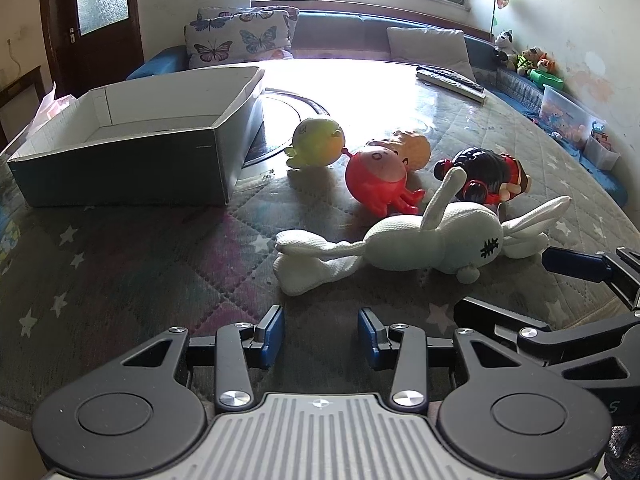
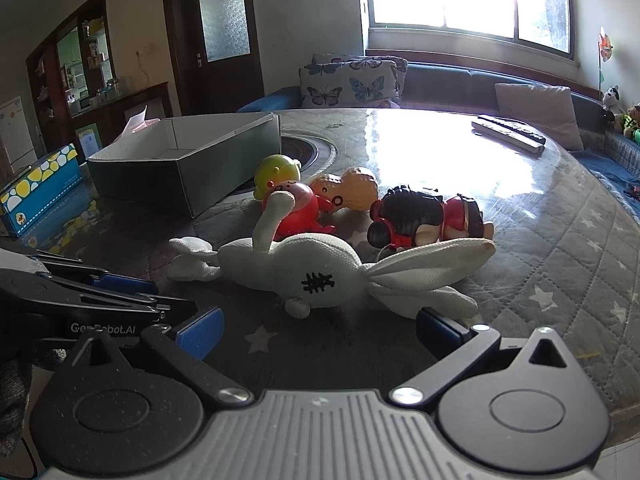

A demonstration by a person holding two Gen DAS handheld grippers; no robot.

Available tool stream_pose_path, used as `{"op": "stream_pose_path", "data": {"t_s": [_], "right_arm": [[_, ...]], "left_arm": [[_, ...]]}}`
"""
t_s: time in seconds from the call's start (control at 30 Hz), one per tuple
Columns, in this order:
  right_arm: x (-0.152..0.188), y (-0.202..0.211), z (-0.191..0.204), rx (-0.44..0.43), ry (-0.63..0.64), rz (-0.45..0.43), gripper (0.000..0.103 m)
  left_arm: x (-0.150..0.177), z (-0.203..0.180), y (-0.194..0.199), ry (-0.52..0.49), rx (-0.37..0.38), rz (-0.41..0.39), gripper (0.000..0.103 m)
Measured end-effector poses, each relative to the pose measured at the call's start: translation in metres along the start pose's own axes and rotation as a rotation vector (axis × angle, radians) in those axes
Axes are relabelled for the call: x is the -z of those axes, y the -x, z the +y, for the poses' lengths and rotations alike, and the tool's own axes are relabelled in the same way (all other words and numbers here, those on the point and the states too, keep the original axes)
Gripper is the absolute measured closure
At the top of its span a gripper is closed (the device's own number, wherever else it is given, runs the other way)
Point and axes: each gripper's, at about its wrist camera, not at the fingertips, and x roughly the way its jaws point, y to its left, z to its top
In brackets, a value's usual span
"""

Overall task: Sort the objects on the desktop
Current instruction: 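Approach the white plush bunny with both grippers open, then close the left gripper on the white bunny's body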

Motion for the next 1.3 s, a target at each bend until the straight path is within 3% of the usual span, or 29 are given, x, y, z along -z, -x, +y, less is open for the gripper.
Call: {"op": "stream_pose_path", "data": {"t_s": [1.3], "right_arm": [[-0.039, -0.027, -0.006, -0.027, -0.001, 0.033, 0.0]], "left_arm": [[-0.039, 0.015, -0.016, 0.003, 0.017, 0.032, 0.06]]}}
